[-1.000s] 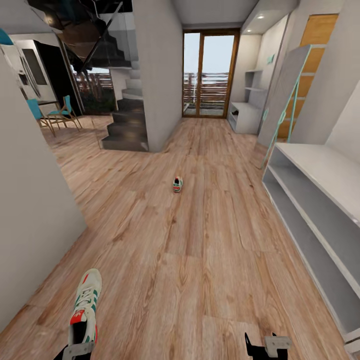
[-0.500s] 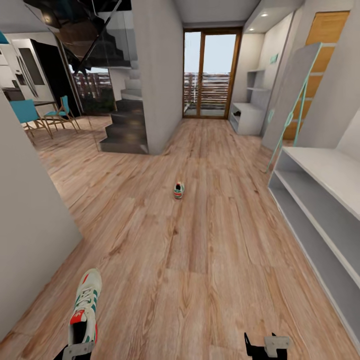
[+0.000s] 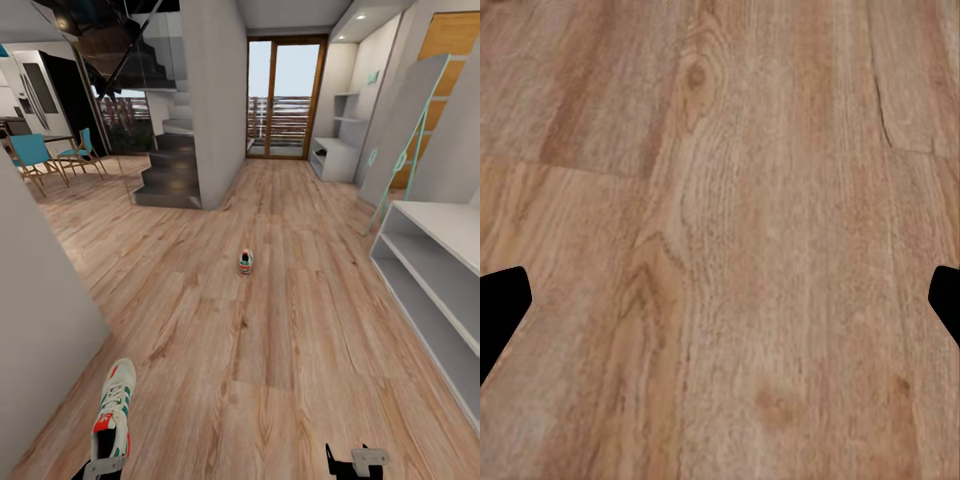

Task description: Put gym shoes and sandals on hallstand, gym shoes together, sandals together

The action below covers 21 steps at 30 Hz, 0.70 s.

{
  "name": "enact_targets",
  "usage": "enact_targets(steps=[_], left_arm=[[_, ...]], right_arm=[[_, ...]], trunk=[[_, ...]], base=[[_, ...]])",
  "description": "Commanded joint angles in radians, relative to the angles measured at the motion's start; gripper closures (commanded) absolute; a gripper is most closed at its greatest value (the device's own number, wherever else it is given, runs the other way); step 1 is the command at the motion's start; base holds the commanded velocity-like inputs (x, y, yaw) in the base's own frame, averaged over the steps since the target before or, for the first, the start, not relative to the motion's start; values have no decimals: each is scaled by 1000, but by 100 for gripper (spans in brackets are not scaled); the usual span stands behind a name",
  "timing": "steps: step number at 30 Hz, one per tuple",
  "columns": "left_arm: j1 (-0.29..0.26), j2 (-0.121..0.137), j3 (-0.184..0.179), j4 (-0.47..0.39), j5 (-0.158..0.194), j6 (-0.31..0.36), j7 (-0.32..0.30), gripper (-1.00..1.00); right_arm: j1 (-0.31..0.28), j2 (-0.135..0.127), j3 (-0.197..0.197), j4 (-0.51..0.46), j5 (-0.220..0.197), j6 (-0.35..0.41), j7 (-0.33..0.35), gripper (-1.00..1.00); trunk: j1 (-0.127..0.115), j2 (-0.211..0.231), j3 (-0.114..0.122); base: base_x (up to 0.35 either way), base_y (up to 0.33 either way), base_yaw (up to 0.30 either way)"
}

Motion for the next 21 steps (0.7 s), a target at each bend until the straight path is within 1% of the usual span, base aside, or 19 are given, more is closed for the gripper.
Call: enact_targets(steps=[1,18,21], left_arm=[[-1,0,9,1,-5,-2,-7,100],[-1,-1,9,0,-5,-2,-7,100],[0,0,9,0,-5,-2,-7,100]], right_arm=[[-1,0,-4,1,10,-3,-4,-100],[-1,0,-4,1,10,-3,-4,-100],[-1,0,-4,1,10,-3,-4,-100]], trunk=[[0,0,-1],[0,0,-1],[0,0,-1]], base=[[289,209,0],[288,209,0],[288,209,-58]])
